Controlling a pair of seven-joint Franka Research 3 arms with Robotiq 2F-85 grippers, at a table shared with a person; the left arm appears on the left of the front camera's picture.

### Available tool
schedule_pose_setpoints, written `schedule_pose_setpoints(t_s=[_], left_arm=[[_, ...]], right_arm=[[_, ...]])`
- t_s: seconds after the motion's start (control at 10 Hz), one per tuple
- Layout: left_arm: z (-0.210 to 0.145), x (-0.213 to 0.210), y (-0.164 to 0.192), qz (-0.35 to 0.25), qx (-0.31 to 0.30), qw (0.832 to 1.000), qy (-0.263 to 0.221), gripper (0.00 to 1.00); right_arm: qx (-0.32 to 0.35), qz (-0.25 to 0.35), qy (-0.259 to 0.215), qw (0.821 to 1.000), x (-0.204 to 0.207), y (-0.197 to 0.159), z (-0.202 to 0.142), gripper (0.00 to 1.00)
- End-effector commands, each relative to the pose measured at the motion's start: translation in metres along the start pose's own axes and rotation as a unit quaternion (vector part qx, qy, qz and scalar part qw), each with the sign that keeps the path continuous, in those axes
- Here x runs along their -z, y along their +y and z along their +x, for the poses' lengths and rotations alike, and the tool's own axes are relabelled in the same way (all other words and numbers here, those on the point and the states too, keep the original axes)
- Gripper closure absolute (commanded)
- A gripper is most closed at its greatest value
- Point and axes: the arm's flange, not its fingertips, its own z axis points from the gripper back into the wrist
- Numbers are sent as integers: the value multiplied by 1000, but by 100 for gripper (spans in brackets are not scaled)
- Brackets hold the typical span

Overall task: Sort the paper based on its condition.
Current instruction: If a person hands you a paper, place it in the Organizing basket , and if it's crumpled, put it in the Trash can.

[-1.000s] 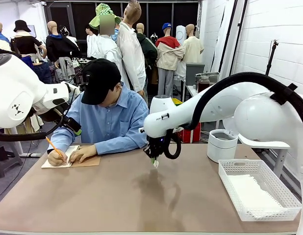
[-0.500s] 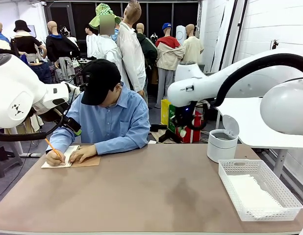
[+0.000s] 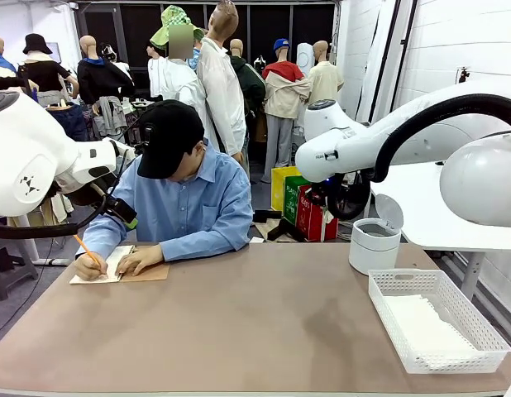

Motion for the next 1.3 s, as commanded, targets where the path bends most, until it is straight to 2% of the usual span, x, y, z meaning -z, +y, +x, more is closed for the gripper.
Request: schedule_pose_setpoints(t_s=[0.0,0.2,0.4,0.5,0.9,1.2], left_arm=[[0,0,1,0,-1,1000,0,0],[0,0,1,0,-1,1000,0,0],[0,0,1,0,-1,1000,0,0],[0,0,1,0,-1,1000,0,0],[0,0,1,0,-1,1000,0,0],[0,0,1,0,-1,1000,0,0]], right_arm=[[-8,1,3,1000,1,-11,4,100],[-1,0,0,1000,1,-3,1,100],[83,-47,-21,995,1,-10,2,100],[120,-79,-27,989,0,-18,-1,100],[203,-137,-22,969,3,-31,-4,100],[256,-163,-26,953,18,-48,-2,100]])
